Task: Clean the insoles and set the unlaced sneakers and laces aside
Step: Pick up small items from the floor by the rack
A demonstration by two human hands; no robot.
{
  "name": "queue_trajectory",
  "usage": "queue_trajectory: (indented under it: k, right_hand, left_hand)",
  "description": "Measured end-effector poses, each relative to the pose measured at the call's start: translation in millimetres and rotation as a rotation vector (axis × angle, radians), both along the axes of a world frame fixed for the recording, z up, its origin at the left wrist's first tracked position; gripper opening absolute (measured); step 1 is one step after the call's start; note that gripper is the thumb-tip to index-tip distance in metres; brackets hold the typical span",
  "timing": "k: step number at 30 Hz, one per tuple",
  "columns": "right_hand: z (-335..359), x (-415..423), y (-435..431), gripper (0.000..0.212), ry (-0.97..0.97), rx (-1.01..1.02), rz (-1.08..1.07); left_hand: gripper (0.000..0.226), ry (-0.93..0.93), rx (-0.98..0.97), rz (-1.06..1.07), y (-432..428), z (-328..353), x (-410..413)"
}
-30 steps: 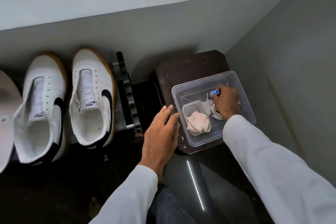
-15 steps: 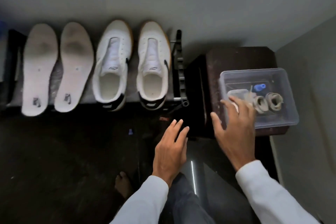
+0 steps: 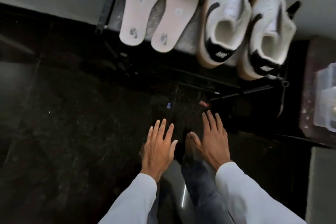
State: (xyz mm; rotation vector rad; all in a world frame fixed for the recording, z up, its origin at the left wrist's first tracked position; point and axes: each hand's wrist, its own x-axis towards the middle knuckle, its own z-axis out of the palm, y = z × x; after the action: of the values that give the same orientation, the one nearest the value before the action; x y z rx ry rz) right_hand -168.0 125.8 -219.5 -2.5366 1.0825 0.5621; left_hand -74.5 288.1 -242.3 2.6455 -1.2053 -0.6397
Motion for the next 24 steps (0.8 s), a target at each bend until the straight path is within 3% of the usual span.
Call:
queue_trajectory:
  k: [9, 15, 20, 24]
  right_hand:
    - [-155.3, 46.7, 28.3, 0.082, 0.121, 0.154, 0.282]
    - [-288.0, 80.5, 19.3, 0.080, 0.151, 0.131, 0.402]
    - [-386.2, 97.1, 8.9, 0.100, 0.138, 0.078, 0.481]
    - [-430.2, 118.4, 8.5, 0.067, 0.142, 0.077, 0.418]
  left_hand:
    - [0.053, 0.080, 0.062, 0.110, 34.4, -146.1, 18.7]
    - [0.053, 0.086, 0.029, 0.187, 23.6, -260.9, 27.8]
    - [0.054, 0.096, 0.000, 0.237, 15.0, -334.1, 41.0]
    - [0.055, 0.106, 0.002, 0.250, 15.5, -376.1, 46.1]
